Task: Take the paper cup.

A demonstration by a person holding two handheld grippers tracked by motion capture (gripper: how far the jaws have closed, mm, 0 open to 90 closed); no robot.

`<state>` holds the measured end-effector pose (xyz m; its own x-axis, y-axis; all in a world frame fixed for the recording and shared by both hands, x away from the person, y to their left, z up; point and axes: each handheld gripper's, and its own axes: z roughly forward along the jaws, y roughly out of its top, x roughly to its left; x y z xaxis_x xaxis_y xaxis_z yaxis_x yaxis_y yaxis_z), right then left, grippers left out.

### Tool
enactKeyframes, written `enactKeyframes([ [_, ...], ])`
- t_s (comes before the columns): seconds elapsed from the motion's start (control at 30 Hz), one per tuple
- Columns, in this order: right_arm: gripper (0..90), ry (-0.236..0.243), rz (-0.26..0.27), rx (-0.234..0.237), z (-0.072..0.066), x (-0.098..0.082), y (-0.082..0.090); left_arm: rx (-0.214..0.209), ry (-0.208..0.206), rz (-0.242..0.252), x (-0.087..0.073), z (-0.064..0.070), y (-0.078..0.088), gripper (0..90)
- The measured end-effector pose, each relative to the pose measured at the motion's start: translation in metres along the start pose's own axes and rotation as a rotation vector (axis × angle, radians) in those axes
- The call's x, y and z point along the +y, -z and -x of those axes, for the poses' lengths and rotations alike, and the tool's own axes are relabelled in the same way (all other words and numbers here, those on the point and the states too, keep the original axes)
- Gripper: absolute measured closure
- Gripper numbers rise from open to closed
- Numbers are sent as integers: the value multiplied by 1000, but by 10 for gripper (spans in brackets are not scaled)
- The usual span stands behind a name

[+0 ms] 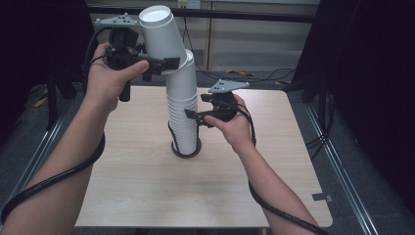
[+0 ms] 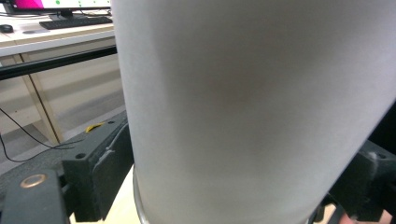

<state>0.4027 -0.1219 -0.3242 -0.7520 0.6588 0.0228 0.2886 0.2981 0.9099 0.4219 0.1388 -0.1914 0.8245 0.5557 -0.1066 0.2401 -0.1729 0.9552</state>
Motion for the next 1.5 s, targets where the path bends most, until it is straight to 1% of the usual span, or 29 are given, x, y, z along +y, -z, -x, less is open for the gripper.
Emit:
enactKeyframes([
  [0.1,203,-1,-6,0,1,-4,1,3,-1,2,-5,-2,7,113],
  [0.17,203,-5,-5,1,2,-7,2,-8,9,9,-9,-4,14,113],
  [0.23,203,-7,-4,0,3,-9,5,-2,9,8,-13,-6,20,113],
  [0.27,203,-11,-3,0,4,-10,6,-8,13,15,-16,-6,23,113],
  [0.5,201,-13,-10,-3,8,-16,14,6,14,28,-26,-11,44,114],
  [0.63,200,-8,-13,-1,8,-20,16,3,16,15,-33,-14,52,117],
  [0.73,197,-14,-18,2,9,-22,17,0,21,10,-40,-15,56,119],
  [0.8,197,-20,-11,7,10,-25,18,-3,19,6,-44,-14,58,120],
  [0.97,193,0,-35,7,9,-31,20,-5,-1,-28,-54,-12,60,122],
  [1.03,192,-4,-40,14,9,-33,22,-10,-1,-41,-58,-11,60,123],
  [1.07,191,-5,-44,16,9,-34,23,-6,-9,-50,-61,-11,60,124],
  [1.17,191,-1,-49,18,9,-36,26,-21,-3,-65,-68,-9,59,124],
  [1.27,192,2,-44,22,9,-39,29,-13,-10,-100,-77,-9,55,124],
  [1.33,192,-5,-51,24,10,-42,32,-24,1,-102,-83,-10,54,124],
  [1.4,192,-9,-59,31,11,-44,34,-23,-3,-111,-88,-10,54,124],
  [1.5,193,5,-65,29,12,-49,37,-30,-7,-129,-93,-8,53,124],
])
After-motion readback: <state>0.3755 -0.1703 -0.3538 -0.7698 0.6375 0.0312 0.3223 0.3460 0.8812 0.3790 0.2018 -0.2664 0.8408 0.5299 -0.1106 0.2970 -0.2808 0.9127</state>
